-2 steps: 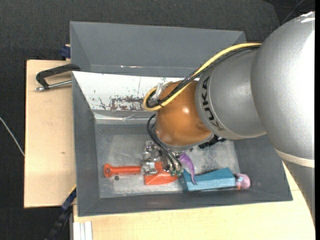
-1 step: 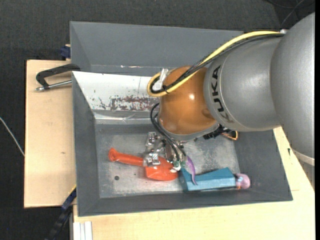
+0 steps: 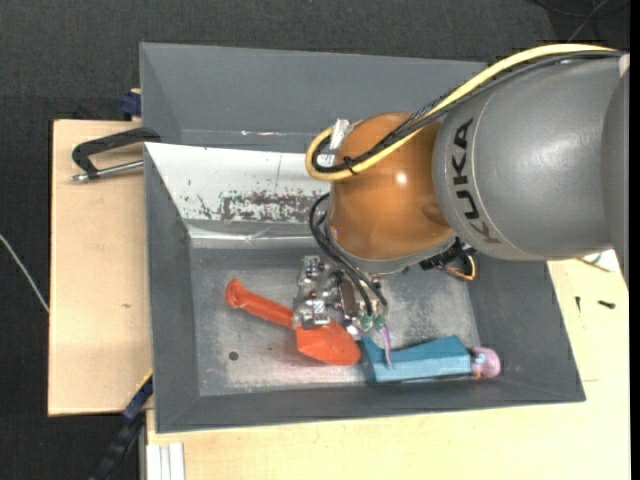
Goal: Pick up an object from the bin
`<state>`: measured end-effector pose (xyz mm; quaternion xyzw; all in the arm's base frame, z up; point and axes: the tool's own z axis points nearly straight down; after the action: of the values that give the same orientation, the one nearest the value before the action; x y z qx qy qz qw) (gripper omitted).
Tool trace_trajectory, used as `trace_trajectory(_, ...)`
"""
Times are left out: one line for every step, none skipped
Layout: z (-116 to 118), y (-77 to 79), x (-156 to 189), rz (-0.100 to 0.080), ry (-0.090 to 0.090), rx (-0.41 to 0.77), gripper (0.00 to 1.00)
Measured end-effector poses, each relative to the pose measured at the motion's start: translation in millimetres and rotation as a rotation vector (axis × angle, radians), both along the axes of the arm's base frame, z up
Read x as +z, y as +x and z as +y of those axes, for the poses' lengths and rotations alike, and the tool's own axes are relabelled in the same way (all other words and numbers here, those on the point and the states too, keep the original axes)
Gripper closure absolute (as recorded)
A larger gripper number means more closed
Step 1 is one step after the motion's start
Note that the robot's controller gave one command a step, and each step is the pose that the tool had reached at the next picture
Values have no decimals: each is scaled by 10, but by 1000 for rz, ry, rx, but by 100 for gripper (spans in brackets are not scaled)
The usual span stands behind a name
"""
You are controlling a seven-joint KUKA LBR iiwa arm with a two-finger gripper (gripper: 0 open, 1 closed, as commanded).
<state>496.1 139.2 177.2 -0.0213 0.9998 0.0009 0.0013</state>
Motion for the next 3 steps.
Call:
trace_trajectory(217, 139, 70, -4, 1, -47, 100)
trace_trajectory(-47, 92, 1050, -2, 0, 146, 100)
trace_trajectory(-46, 92, 1050, -2, 0, 146, 100)
